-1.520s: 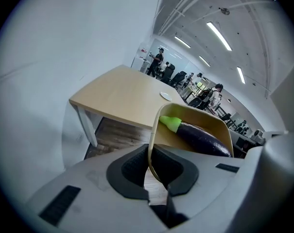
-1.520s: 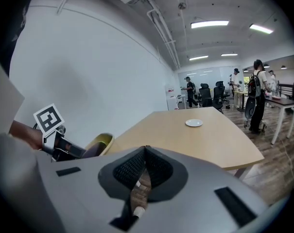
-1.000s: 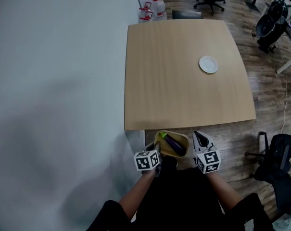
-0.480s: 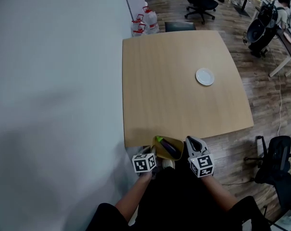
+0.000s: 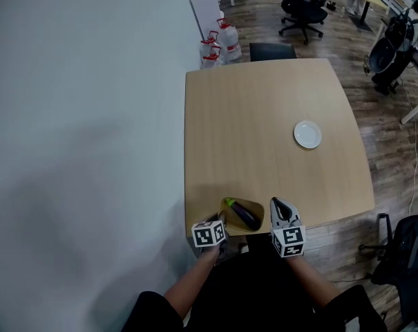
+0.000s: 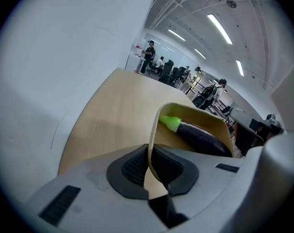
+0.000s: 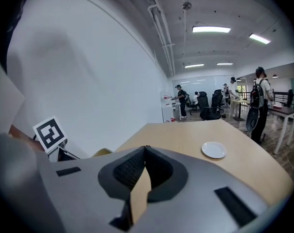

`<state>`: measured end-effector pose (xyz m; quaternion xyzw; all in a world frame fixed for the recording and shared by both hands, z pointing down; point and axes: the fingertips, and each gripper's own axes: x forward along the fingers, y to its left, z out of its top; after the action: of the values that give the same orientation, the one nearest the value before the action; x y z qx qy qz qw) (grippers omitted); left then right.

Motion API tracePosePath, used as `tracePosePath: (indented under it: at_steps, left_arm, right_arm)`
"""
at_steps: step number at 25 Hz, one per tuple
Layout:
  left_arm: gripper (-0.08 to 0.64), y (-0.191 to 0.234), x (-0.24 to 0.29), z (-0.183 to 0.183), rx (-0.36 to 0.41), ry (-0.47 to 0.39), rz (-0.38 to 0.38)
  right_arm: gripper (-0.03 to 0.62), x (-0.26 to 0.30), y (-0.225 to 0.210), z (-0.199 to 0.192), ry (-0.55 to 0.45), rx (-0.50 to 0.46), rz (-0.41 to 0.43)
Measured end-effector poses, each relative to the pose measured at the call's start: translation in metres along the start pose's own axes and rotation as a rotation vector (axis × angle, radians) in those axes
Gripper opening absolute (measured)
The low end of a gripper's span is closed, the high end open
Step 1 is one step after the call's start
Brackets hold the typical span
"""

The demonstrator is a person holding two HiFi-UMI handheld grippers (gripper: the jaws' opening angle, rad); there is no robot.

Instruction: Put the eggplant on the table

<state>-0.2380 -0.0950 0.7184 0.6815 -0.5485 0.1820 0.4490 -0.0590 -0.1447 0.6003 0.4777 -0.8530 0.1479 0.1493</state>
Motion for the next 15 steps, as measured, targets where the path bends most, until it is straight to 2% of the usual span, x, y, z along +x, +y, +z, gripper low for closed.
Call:
tracePosePath:
  at_steps: [6, 10, 15]
  left_arm:
    - [0.023, 0.019, 0.043, 0.065, -0.052, 0.011, 0.032]
    - [0.023, 0.034, 0.08, 0.093, -0.107, 0.034, 0.038]
    - [0.023, 0.053, 0.127, 0.128, -0.107, 0.056, 0.074]
  right_arm:
    - [0.06, 0.063, -0.018, 0.013, 0.05, 0.01, 0.048]
    - [0.06, 0.098, -0.028, 0.006, 0.103, 0.034, 0.049]
    - [0.06, 0.143, -0.034, -0.001, 0.149, 0.079, 0.052]
